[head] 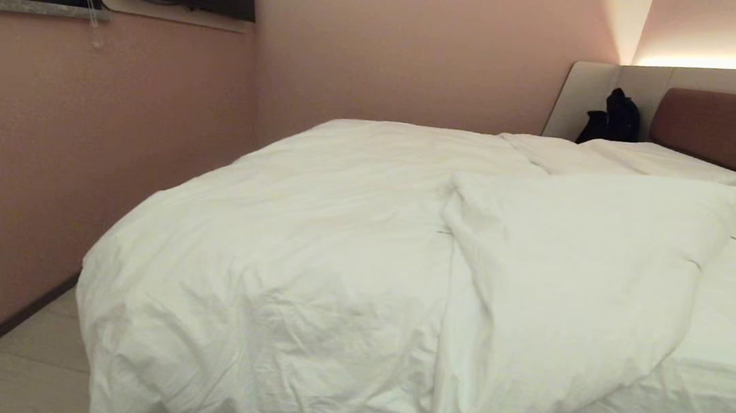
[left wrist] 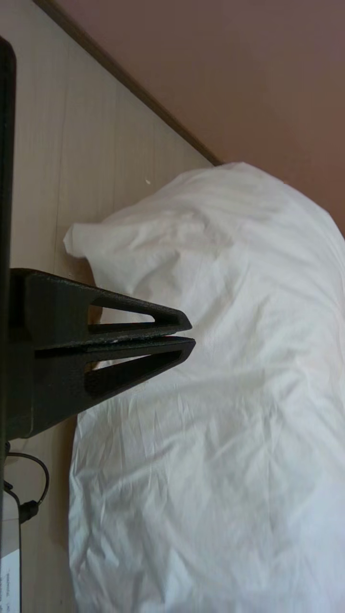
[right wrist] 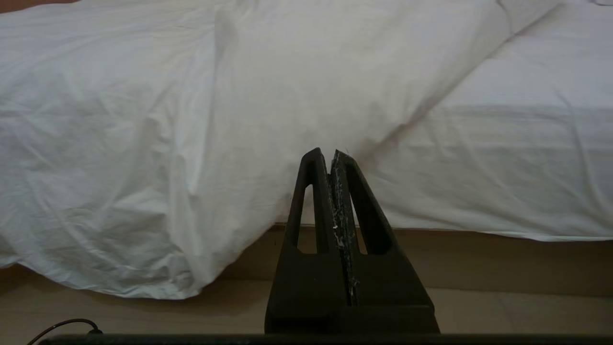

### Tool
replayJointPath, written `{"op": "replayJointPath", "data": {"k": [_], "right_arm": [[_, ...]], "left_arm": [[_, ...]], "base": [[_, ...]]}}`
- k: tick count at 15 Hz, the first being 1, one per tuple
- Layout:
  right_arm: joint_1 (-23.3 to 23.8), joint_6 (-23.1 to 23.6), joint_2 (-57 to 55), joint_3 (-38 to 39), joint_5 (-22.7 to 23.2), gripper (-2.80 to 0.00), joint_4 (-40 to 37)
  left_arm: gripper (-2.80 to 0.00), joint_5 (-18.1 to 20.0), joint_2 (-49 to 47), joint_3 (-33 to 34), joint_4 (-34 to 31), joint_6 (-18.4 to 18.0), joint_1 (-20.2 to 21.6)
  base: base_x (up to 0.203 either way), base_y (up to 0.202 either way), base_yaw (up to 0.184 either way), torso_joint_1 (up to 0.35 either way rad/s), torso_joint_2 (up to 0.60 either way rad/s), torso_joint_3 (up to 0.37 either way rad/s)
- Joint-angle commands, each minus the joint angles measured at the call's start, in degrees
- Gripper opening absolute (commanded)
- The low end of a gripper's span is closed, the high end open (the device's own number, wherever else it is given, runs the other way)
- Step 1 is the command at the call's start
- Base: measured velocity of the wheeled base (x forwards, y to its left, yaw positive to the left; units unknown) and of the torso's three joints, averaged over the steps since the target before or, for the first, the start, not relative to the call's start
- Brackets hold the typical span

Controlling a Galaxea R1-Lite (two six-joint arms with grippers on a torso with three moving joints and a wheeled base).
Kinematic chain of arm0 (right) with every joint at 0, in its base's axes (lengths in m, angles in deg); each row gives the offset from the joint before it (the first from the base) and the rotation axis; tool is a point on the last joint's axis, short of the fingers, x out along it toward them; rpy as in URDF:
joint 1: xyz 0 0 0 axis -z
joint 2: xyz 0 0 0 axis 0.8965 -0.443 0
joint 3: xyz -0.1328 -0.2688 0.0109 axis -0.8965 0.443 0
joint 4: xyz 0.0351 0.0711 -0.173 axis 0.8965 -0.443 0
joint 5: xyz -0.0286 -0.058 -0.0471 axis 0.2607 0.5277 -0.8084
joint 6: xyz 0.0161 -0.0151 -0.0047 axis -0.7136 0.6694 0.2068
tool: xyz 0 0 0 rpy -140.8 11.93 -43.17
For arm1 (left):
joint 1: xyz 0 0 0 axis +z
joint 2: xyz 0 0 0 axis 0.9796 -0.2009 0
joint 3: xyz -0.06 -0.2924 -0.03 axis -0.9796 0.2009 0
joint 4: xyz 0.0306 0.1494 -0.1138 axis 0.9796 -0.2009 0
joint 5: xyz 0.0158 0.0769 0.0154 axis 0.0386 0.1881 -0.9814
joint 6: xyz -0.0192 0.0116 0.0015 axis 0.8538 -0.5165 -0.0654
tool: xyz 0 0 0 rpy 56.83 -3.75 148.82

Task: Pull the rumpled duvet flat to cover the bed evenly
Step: Hold the folded corner of the quilt

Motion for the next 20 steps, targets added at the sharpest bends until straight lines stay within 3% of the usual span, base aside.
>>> {"op": "replayJointPath", "data": {"k": [1, 20], "right_arm": [[-0.02, -0.02, 0.01, 0.0, -0.08, -2.8, -0.01], [-0.02, -0.02, 0.01, 0.0, -0.07, -2.8, -0.01]], "left_arm": [[-2.8, -0.06, 0.02, 0.0, 0.0, 0.2, 0.02], [-2.8, -0.06, 0.02, 0.0, 0.09, 1.08, 0.02]], "base": [[0.0, -0.194, 0.001, 0.004, 0.01, 0.002], [0.0, -0.194, 0.0, 0.002, 0.0, 0.002]]}}
